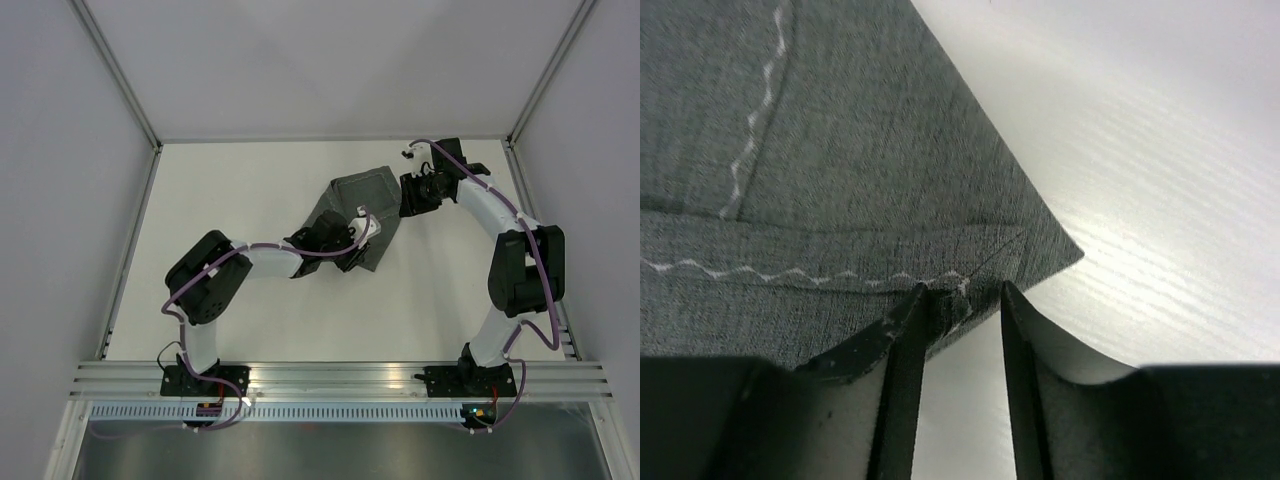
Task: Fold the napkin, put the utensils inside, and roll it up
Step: Fold the napkin, then roll the napkin with the utensil
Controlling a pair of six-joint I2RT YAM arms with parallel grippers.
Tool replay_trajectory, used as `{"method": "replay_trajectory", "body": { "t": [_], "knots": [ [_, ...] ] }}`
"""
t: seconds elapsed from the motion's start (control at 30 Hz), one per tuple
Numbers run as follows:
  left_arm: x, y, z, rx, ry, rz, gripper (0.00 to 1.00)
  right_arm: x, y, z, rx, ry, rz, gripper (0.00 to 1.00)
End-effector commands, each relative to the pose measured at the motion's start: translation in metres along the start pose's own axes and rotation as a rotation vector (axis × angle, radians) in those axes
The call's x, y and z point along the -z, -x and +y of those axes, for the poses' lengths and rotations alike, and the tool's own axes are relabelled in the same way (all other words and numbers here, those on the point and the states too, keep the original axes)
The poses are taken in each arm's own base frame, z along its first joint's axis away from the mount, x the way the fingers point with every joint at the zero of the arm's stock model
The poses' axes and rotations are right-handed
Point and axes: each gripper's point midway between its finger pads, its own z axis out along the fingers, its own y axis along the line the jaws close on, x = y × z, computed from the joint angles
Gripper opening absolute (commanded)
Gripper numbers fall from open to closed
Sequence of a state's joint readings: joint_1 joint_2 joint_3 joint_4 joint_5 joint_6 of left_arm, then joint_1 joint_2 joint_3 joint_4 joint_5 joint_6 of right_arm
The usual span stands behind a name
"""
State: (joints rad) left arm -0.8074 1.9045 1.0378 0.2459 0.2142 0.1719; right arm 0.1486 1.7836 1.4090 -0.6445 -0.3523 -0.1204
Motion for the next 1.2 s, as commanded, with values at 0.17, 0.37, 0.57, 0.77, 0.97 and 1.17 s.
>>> {"method": "replay_trajectory", "body": {
  "t": [0.17, 0.37, 0.57, 0.77, 0.97, 1.17],
  "knots": [
    [0.047, 0.112, 0.028, 0.108, 0.134, -0.313, 0.51, 0.001, 0.011, -0.001, 0.03, -0.036, -0.01, 0.42],
    [0.141, 0.136, 0.11, 0.463, 0.477, -0.406, 0.57, 0.002, 0.023, 0.022, 0.174, -0.067, -0.013, 0.47],
    [0.237, 0.125, 0.15, 0.741, 0.62, -0.518, 0.59, -0.03, 0.019, 0.088, 0.433, -0.046, 0.012, 0.6],
    [0.285, 0.133, 0.147, 0.737, 0.657, -0.57, 0.61, -0.071, 0.002, 0.145, 0.612, 0.009, 0.039, 0.7],
    [0.301, 0.135, 0.143, 0.718, 0.669, -0.585, 0.61, -0.094, -0.011, 0.166, 0.674, 0.02, 0.057, 0.73],
    [0.285, 0.123, 0.151, 0.738, 0.661, -0.553, 0.62, -0.092, -0.015, 0.17, 0.706, 0.05, 0.067, 0.75]
  ]
}}
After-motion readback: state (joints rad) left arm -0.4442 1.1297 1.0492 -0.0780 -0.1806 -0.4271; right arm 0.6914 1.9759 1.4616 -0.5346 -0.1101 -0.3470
